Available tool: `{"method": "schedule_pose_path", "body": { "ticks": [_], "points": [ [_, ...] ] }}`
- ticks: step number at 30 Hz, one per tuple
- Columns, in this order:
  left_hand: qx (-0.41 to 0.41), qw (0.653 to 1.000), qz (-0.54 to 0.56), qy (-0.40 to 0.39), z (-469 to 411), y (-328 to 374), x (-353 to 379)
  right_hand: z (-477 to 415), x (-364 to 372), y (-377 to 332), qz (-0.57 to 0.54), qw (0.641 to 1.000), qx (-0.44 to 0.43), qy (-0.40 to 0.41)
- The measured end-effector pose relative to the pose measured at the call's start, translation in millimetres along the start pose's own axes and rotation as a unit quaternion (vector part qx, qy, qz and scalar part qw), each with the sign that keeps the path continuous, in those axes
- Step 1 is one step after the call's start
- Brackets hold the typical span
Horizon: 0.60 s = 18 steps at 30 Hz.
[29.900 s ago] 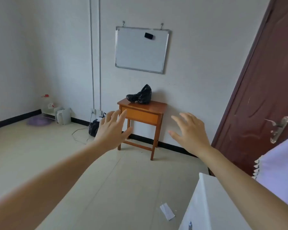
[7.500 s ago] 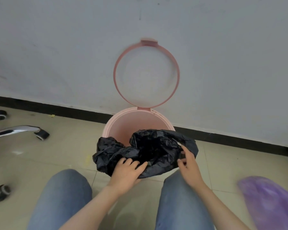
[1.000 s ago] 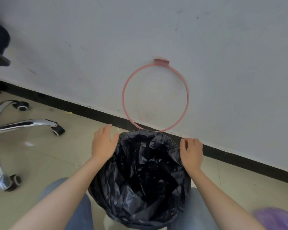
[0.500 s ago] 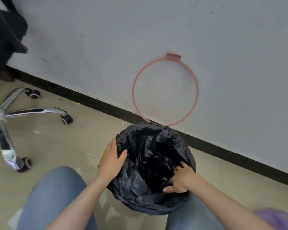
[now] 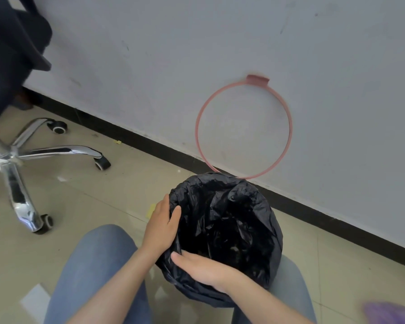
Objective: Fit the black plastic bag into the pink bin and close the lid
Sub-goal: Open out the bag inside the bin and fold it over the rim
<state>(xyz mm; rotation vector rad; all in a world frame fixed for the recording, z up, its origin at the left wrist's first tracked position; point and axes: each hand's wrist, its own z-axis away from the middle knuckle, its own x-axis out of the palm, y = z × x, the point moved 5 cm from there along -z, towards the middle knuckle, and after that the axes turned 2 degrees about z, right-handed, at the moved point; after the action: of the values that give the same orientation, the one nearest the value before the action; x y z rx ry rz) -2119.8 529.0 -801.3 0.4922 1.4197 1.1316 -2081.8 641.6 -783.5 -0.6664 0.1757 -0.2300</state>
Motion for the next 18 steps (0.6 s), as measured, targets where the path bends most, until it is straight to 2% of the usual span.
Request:
{"method": "schedule_pose_path", "body": {
  "ticks": [3, 4, 5, 6, 8, 9, 10, 12, 13, 15, 18],
  "points": [
    [0.002, 1.0, -0.007, 0.0, 1.0, 2.3, -0.1, 8.9, -16.6, 4.6, -0.006, 0.999, 0.003, 0.041],
    [0.005, 1.0, -0.007, 0.0, 1.2, 3.4, -0.2, 12.0, -27.5, 7.5, 0.03, 0.997, -0.013, 0.075],
    [0.005, 1.0, -0.007, -0.001, 1.2, 3.1, -0.2, 15.0, -39.7, 13.2, 0.116, 0.987, -0.019, 0.11],
    [0.003, 1.0, -0.009, -0.002, 1.2, 2.8, 0.0, 16.9, -52.0, 23.4, 0.243, 0.96, -0.002, 0.139],
    [-0.005, 1.0, -0.016, -0.006, 0.4, 1.4, 0.7, 16.2, -76.7, 58.6, 0.484, 0.859, 0.101, 0.133],
    [-0.01, 1.0, -0.018, -0.008, 0.3, 0.9, 0.8, 15.2, -84.9, 74.8, 0.553, 0.812, 0.149, 0.108],
    [-0.014, 1.0, -0.02, -0.01, 0.0, -0.1, 1.3, 12.6, -89.1, 89.9, 0.59, 0.782, 0.187, 0.077],
    [-0.022, 0.999, -0.023, -0.013, 0.3, -1.5, 1.7, 10.7, -91.9, 107.3, 0.62, 0.746, 0.242, 0.017],
    [-0.024, 0.999, -0.025, -0.015, 0.3, -2.3, 1.9, 8.4, -93.2, 110.0, 0.622, 0.741, 0.255, 0.006],
    [-0.028, 0.999, -0.03, -0.016, -0.1, -3.2, 2.1, 4.2, -94.4, 102.6, 0.615, 0.751, 0.24, 0.018],
    [-0.03, 0.999, -0.035, -0.017, -0.1, -3.3, 2.5, 0.8, -82.7, 82.4, 0.58, 0.802, 0.14, 0.041]
  ]
}}
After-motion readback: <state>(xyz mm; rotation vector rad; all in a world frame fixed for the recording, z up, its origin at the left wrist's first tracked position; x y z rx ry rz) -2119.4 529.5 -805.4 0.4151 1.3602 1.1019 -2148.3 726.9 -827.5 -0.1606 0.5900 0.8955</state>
